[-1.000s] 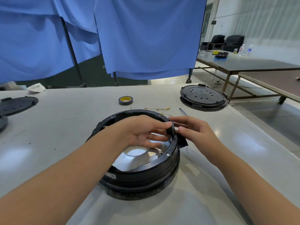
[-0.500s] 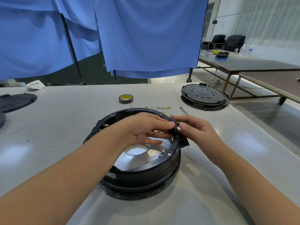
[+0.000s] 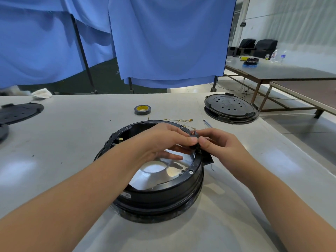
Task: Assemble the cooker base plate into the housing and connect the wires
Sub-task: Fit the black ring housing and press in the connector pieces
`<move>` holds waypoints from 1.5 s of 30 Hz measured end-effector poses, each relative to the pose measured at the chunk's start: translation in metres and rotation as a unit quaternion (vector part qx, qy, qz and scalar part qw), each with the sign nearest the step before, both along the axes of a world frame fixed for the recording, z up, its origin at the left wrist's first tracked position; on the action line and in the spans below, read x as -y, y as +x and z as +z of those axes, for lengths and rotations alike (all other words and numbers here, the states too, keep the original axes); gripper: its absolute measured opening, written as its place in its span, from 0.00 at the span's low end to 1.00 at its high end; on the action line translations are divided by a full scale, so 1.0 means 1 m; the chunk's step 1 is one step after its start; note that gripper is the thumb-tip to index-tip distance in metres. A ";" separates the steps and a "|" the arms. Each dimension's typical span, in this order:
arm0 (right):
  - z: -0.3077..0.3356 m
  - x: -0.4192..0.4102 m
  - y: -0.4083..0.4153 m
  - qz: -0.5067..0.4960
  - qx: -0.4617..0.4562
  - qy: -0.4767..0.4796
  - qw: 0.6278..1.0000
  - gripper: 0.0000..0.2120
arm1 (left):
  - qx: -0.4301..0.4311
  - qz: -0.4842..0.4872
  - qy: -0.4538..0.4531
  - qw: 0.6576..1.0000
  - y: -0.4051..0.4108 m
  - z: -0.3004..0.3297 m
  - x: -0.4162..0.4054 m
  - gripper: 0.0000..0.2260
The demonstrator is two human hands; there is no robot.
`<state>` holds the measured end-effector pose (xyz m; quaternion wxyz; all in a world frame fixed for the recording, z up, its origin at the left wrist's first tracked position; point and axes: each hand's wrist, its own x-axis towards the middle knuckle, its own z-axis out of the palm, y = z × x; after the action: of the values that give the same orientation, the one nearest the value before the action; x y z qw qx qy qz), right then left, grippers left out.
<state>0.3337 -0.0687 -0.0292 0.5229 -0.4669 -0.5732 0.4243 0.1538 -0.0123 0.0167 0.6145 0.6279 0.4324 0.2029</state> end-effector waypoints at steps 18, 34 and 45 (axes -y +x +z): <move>-0.004 -0.006 0.001 -0.032 0.019 -0.020 0.999 0.11 | -0.030 -0.002 -0.055 0.998 0.006 -0.006 -0.004 0.07; 0.001 0.000 -0.002 0.002 0.027 -0.020 0.999 0.08 | -0.014 -0.008 -0.087 0.996 0.006 -0.009 -0.008 0.07; 0.002 -0.011 -0.004 -0.038 -0.036 -0.073 0.996 0.15 | -0.020 0.012 -0.148 0.989 0.008 -0.009 -0.011 0.07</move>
<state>0.3293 -0.0573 -0.0275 0.5235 -0.5099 -0.5032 0.4613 0.1613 -0.0010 0.0081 0.6891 0.5286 0.4779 0.1314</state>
